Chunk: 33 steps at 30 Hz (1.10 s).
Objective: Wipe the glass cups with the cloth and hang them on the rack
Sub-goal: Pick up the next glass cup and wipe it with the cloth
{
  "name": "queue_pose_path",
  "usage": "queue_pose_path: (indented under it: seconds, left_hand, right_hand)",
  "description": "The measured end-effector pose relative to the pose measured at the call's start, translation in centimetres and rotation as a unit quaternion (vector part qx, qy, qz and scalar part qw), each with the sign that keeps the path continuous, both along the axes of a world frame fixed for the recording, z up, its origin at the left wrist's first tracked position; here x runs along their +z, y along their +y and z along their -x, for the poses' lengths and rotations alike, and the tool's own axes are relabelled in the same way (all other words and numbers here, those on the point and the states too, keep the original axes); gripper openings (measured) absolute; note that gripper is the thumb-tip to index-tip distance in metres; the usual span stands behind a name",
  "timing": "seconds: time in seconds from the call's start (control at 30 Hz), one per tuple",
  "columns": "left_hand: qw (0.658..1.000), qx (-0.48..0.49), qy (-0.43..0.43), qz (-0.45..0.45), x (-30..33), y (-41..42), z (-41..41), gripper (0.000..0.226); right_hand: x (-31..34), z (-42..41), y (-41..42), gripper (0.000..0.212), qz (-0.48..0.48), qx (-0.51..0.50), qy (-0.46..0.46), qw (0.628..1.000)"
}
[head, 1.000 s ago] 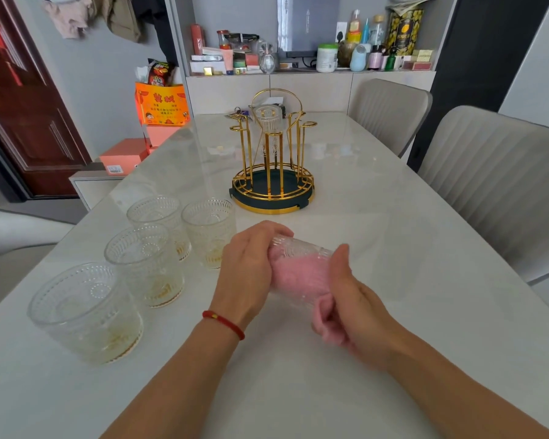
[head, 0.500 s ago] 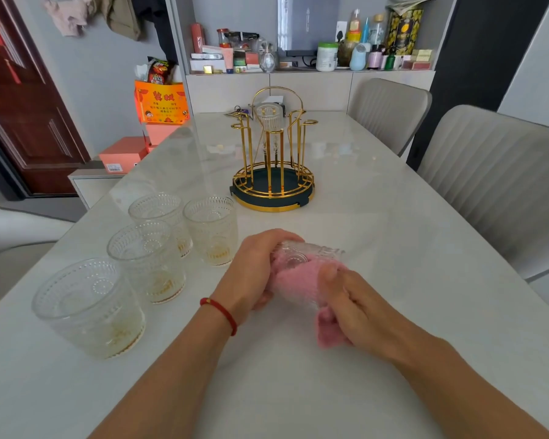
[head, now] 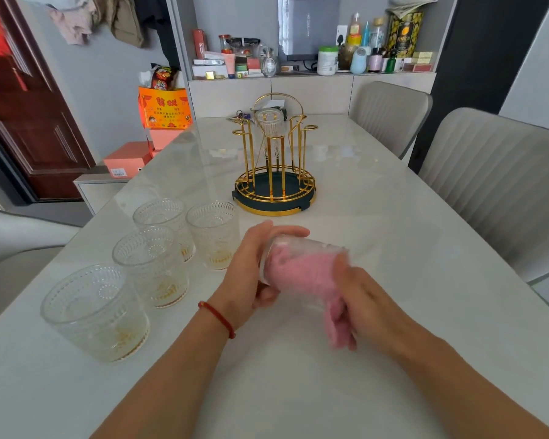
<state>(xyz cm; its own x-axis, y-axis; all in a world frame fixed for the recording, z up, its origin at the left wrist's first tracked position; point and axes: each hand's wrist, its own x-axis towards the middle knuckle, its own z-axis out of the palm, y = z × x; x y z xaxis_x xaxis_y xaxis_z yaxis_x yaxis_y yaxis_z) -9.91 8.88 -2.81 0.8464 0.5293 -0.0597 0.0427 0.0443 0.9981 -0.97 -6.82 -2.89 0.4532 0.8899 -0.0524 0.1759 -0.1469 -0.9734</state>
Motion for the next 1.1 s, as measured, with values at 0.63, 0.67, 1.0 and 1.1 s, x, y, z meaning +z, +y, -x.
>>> queue_pose_path:
  seconds: [0.63,0.67,1.0,1.1]
  left_hand:
    - [0.995,0.003,-0.076,-0.061,-0.6,0.2,-0.1,0.046]
    - [0.999,-0.007,-0.029,-0.035,-0.4,0.1,-0.1,0.045]
    - [0.948,0.14,-0.203,-0.202,-1.0,0.1,-0.3,0.048]
    - [0.939,0.105,-0.238,-0.224,-1.2,0.4,-0.1,0.049]
  right_hand:
    - [0.6,0.1,0.2,0.092,0.0,-0.062,0.091,0.994]
    - [0.7,0.3,0.1,0.087,-0.009,-0.043,-0.01,0.999]
    - [0.4,2.3,0.5,0.078,-0.071,-0.047,0.403,0.911]
    - [0.7,2.0,0.7,0.081,-0.111,-0.022,0.488,0.865]
